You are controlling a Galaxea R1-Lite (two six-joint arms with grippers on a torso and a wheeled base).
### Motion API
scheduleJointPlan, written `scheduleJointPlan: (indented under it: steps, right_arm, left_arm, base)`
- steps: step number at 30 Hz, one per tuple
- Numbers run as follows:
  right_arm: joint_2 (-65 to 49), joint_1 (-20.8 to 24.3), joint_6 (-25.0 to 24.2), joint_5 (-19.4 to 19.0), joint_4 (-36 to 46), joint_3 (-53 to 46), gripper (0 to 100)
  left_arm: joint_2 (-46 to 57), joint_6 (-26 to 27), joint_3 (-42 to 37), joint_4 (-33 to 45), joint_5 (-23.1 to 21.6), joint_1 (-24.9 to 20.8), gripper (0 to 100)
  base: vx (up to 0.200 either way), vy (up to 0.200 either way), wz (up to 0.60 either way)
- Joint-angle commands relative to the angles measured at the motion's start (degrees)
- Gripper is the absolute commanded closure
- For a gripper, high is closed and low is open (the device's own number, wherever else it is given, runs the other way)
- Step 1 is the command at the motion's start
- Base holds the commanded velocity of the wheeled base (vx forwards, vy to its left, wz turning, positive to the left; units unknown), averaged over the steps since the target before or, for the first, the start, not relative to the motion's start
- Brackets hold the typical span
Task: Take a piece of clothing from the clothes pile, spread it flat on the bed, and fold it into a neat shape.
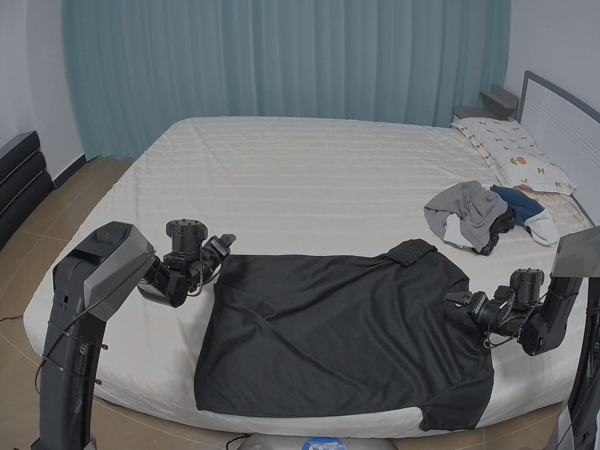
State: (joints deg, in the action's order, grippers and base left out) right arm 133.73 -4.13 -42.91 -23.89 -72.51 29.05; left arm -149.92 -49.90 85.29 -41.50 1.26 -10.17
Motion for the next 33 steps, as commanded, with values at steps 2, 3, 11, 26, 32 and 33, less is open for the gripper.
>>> scheduleJointPlan:
  steps: [2,3,11,26,32,33]
  right_arm:
    - [0.3,-0.2,0.0,0.0,0.0,0.0,0]
    - [0.3,-0.2,0.0,0.0,0.0,0.0,0]
    - [0.1,-0.1,-0.1,0.0,-0.1,0.0,0]
    - [-0.4,0.3,-1.2,0.0,-0.1,0.0,0]
    - [-0.5,0.2,-1.2,0.0,-0.1,0.1,0]
    - [-0.6,0.2,-1.2,0.0,-0.1,0.1,0]
  left_arm:
    - [-1.8,-1.3,1.9,-0.3,-1.3,0.1,0]
    - [-1.9,-1.3,2.1,-0.3,-1.9,0.1,0]
    - [-6.2,-0.7,7.7,-0.4,0.5,-0.9,0]
    - [-7.5,0.7,8.7,-0.5,1.6,-1.4,0]
    - [-7.6,0.8,8.7,-0.3,1.7,-1.4,100]
    - [-7.5,0.8,8.7,-0.2,1.7,-1.3,100]
  base:
    - [0.000,0.000,0.00]
    - [0.000,0.000,0.00]
    - [0.000,0.000,0.00]
    - [0.000,0.000,0.00]
    - [0.000,0.000,0.00]
    - [0.000,0.000,0.00]
